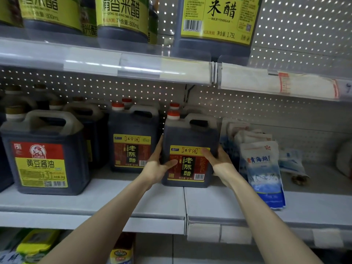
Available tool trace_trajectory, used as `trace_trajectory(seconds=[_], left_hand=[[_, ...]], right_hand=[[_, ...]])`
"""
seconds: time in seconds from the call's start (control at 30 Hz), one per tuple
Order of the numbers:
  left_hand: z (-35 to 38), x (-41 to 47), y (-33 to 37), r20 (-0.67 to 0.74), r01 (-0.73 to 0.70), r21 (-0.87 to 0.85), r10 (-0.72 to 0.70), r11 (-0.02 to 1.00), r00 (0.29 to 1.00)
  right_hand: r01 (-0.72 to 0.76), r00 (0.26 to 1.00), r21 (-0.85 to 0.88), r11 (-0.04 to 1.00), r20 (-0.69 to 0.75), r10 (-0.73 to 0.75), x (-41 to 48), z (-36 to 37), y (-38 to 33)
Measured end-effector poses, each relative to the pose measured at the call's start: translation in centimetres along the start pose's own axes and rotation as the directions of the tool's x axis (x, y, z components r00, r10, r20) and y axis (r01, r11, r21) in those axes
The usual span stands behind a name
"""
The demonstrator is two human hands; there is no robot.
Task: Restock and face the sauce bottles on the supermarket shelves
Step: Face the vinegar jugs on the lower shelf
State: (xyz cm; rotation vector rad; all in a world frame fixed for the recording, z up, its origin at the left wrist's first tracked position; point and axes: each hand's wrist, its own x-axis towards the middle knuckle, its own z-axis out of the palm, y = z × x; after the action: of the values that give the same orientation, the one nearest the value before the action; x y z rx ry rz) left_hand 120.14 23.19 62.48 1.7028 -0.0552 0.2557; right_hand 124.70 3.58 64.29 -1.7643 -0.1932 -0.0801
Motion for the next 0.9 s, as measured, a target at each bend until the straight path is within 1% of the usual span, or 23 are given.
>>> trace_trajectory(seconds=[0.17, 0.4, 0.57, 0.9], left_hand=[[0.3, 1.8, -0.4, -0.021, -0.015, 0.040, 0.016, 0.999, 1.000], [0.6, 3.3, -0.7, -0.029, -0.041, 0.152, 0.046, 0.987, 0.999], [0.7, 4.0, -0.9, -0.012, -0.043, 0.209, 0.046, 0.977, 0.999], [0.7, 4.7, -1.0, 0.011, -0.034, 0.247, 0.032, 0.968, 0.999]], right_hand=[[0.005, 1.000, -0.054, 0.999, 0.000, -0.005, 1.8, 0.0, 0.6], [0.020, 0.999, -0.015, 1.000, 0.033, -0.020, 3.5, 0.0, 1.1], [0.063, 0.996, 0.006, 0.998, 0.067, -0.063, 4.1, -0.1, 1.2], [0.072, 0.994, 0.031, 0.997, 0.084, -0.074, 5.0, -0.1, 1.6]])
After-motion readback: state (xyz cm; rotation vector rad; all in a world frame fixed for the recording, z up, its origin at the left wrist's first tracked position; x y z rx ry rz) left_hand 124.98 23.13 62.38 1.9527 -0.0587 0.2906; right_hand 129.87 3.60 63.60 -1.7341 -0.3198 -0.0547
